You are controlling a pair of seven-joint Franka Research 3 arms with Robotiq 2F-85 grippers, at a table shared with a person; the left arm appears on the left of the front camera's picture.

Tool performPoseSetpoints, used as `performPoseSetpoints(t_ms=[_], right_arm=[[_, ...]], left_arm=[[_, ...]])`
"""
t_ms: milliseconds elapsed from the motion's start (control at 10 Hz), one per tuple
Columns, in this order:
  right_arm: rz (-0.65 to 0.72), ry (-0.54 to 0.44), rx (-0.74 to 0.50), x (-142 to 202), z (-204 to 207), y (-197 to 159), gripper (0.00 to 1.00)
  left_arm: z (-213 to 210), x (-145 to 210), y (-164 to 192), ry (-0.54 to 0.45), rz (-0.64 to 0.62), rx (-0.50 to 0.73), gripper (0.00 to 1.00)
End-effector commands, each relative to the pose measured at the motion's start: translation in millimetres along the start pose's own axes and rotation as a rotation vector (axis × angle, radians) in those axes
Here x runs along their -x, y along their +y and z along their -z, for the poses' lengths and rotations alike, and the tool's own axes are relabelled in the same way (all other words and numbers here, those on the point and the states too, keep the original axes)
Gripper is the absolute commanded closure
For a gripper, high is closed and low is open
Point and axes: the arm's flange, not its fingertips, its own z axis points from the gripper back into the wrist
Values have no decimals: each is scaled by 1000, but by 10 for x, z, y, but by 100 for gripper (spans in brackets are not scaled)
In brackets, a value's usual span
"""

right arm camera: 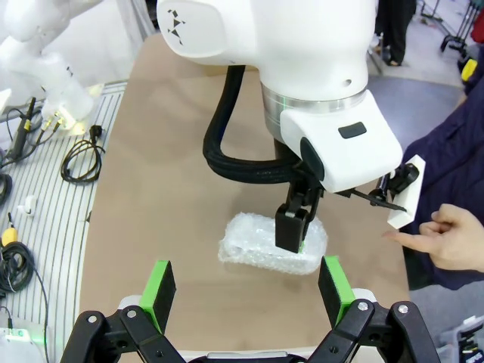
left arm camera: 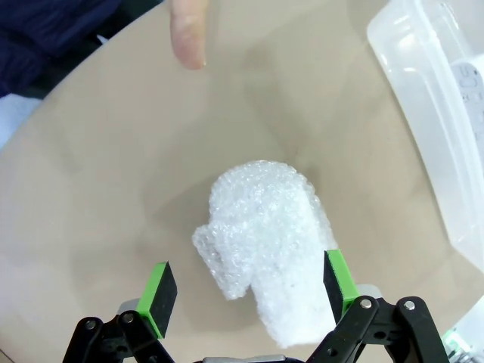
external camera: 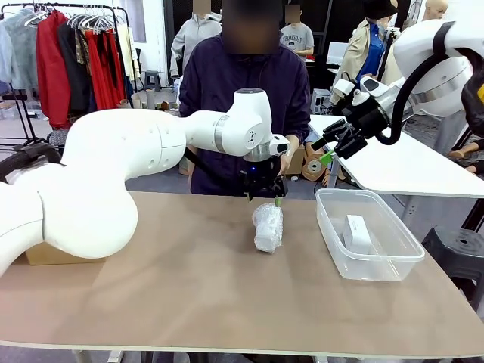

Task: Separate and place wrapped and unwrapped clocks.
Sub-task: Pick up the Digital clock indicated by the person.

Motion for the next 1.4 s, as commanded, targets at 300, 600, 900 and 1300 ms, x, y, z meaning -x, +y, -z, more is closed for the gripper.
performPoseSetpoints(t_ms=[300, 600, 900, 1300], right_arm=[[-3, 5, 2, -12, -14, 16, 0], [-3, 5, 2, -12, -14, 16, 0], [-3, 5, 2, -12, -14, 16, 0], [-3, 5, 2, -12, -14, 16, 0]], left_arm=[[41, 99, -207, 7, -78, -6, 0], [161, 199, -199, 32, -102, -14, 0], [251, 254, -198, 42, -130, -36, 0], [396, 309, -194, 55, -146, -18, 0]])
